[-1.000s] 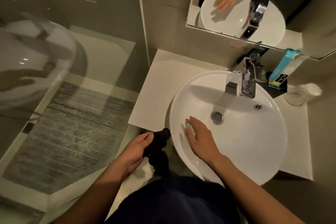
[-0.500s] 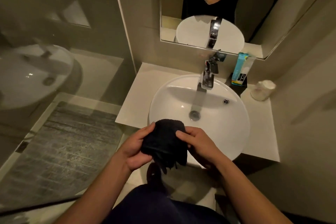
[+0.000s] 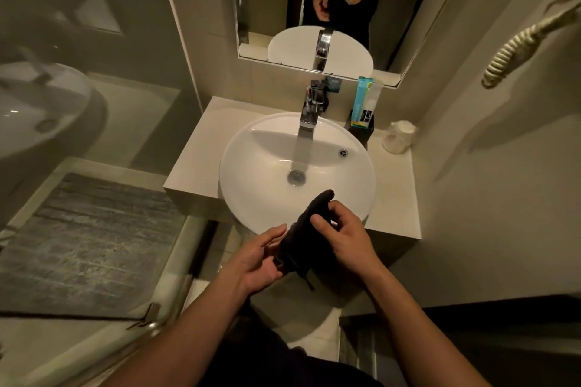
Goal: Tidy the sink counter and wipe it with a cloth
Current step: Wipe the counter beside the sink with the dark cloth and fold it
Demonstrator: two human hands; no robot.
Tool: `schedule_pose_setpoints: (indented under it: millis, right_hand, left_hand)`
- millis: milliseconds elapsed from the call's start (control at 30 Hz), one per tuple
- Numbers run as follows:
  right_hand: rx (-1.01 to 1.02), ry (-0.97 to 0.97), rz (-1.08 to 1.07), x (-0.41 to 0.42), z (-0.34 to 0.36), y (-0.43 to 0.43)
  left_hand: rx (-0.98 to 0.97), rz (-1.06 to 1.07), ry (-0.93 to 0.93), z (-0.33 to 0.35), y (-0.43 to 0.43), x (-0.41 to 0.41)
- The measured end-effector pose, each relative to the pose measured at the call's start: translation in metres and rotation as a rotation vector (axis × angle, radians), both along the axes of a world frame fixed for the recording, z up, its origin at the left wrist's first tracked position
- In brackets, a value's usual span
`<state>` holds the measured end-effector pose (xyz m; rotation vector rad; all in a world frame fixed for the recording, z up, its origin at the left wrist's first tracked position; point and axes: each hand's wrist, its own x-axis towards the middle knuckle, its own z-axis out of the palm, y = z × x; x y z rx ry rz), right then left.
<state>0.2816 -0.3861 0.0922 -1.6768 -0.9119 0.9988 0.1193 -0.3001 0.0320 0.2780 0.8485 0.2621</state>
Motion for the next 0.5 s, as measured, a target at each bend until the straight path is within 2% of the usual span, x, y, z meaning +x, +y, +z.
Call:
schedule_pose_setpoints:
  millis: [100, 233, 367, 500]
  right_hand:
    - [-0.011, 0.010, 0.006, 0.006, -0.003, -0.008]
    - [-0.030, 0.113, 0.018, 0.009, -0.009, -0.016]
    - [-0.082, 0.175, -0.068, 0.016, -0.019, -0.016]
    - [-0.186, 0.275, -0.195, 0.019, -0.040, -0.010]
  left_hand:
    - [0.111, -0.030, -0.002, -0.006, -0.004, 0.002]
    - [0.262, -0.033, 0.108, -0.013, -0.004, 0.004]
    - [0.363, 0.029, 0.188, -0.016, 0.002, 0.001]
    - [0.577, 0.056, 0.276, -0.020, 0.016, -0.003]
